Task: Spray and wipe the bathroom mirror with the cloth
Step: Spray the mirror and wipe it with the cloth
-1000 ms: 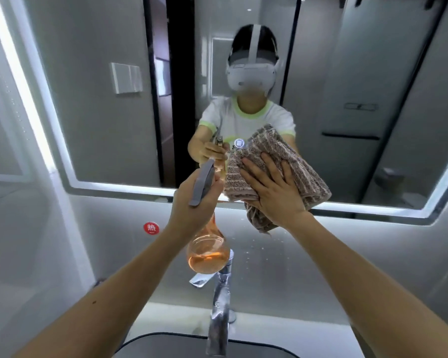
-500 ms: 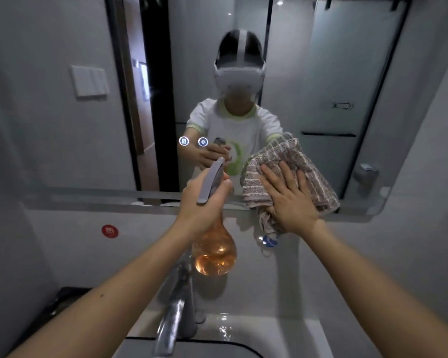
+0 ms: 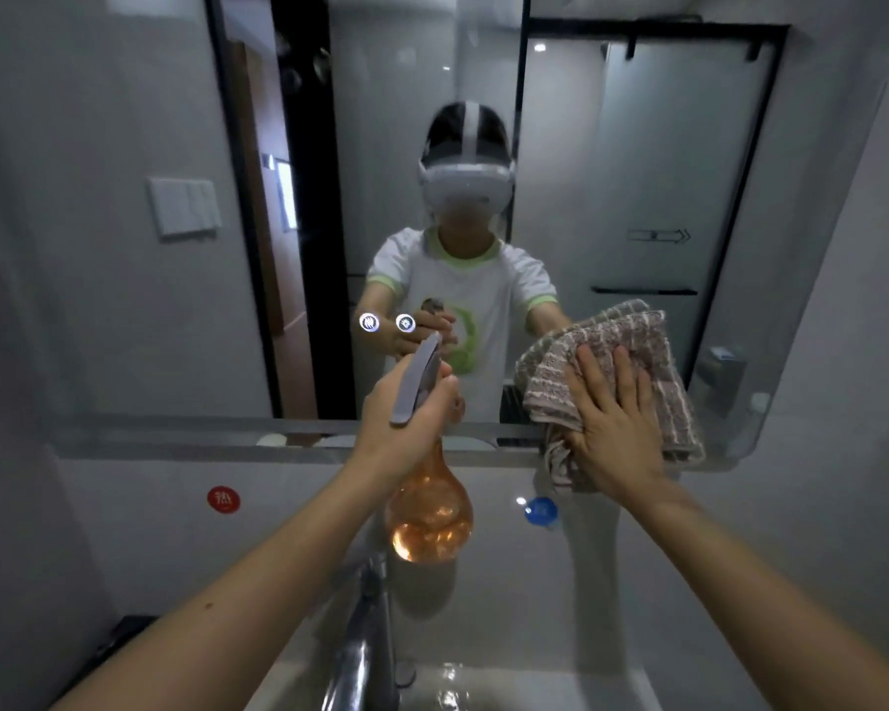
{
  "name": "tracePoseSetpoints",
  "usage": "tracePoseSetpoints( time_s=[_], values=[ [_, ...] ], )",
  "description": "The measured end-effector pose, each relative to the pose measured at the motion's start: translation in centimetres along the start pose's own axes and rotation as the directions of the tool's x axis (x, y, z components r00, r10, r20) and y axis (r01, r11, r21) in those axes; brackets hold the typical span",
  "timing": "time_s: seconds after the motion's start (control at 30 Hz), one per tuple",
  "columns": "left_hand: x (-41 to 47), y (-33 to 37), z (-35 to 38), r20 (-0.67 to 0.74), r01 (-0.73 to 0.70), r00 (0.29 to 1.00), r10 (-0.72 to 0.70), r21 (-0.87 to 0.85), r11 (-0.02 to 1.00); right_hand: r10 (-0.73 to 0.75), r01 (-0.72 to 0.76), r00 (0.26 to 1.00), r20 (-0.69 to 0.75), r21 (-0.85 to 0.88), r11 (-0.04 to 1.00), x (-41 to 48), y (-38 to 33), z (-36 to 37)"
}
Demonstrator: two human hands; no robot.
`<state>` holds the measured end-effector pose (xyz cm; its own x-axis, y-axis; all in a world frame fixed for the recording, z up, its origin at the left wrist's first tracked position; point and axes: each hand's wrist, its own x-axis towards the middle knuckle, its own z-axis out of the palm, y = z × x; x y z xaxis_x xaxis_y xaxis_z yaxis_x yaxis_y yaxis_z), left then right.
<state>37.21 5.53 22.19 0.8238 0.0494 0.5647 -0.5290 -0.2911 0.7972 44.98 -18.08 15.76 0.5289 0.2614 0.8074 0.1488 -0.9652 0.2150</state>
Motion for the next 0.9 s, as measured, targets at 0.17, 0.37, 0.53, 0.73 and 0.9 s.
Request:
tracePoseSetpoints(
  time_s=[0.17,0.37,0.53,0.73,0.9],
  values=[
    [1.2,0.9,-5.2,-0.064,-0.051,0.997,0.049,-0.032,0.998,-0.003,0.011,0.997,-0.083,0.093,0.996,8.6,-6.8,-2.8],
    [2.5,1.2,-12.1,-0.214,-0.078,0.974,0.078,0.010,0.997,0.051,-0.034,0.991,-0.123,0.135,0.990,13.7,-13.2,-4.3],
    [4.4,1.6,-15.2,-0.269,-0.042,0.963,0.031,-0.035,0.998,0.058,-0.048,0.996,-0.066,0.148,0.988,16.3,-16.7,-5.9],
    [6.3,4.1,-16.9,-0.249,-0.065,0.968,0.035,-0.116,0.991,0.065,-0.045,0.991,-0.116,0.169,0.985,19.1,-19.8,-6.5],
    [8.5,7.9,-17.0,-0.205,-0.133,0.973,0.105,-0.127,0.983,0.030,0.001,0.982,-0.184,0.169,0.986,18.8,-19.3,-6.0]
  ],
)
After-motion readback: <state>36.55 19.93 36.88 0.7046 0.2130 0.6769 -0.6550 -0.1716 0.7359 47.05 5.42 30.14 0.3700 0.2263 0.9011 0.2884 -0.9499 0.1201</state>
